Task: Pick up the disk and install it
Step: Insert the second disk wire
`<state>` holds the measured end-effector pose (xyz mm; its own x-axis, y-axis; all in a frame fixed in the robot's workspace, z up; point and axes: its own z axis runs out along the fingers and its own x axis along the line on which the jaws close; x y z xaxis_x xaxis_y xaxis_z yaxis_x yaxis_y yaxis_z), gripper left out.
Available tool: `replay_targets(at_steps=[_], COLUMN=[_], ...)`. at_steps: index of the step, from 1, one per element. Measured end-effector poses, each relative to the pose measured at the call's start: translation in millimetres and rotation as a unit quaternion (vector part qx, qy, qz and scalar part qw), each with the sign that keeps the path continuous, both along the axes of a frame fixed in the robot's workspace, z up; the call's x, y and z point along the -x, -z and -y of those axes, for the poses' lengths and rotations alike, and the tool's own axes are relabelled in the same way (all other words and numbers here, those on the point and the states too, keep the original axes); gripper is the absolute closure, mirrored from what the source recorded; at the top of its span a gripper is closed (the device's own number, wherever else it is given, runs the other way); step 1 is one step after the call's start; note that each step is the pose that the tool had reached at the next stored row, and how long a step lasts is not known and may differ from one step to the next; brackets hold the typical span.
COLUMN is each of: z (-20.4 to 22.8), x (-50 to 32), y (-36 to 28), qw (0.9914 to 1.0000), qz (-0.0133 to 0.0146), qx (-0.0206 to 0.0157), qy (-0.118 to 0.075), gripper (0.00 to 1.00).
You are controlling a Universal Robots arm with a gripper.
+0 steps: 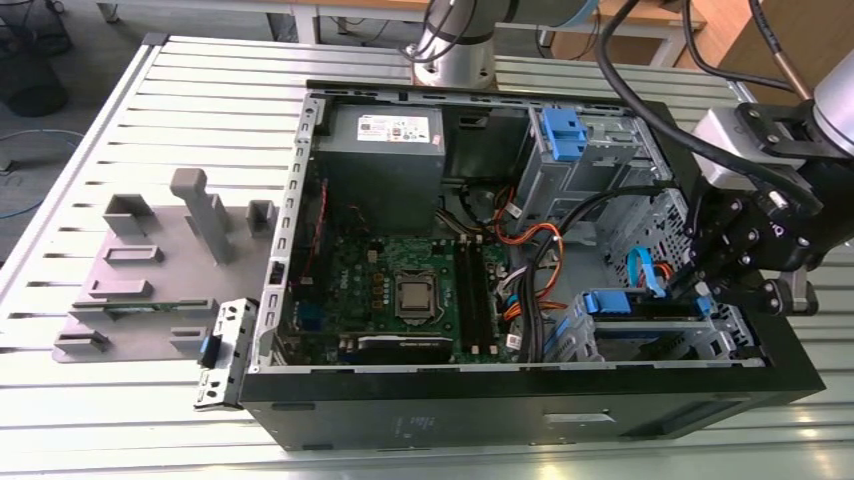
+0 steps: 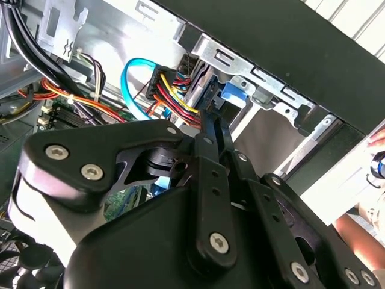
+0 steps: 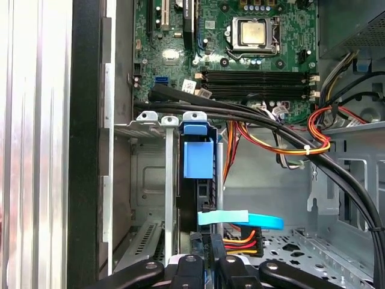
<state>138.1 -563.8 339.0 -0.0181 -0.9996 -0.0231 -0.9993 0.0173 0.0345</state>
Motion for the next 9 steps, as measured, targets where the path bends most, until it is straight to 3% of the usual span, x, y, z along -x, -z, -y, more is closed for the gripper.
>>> replay_targets(at_steps=[9], z=[0.0], x=[-0.1], y=[1.6], qw=[1.00000], qz=[0.0000], qx=[0.0001], qy=[0.000], gripper=[0.84])
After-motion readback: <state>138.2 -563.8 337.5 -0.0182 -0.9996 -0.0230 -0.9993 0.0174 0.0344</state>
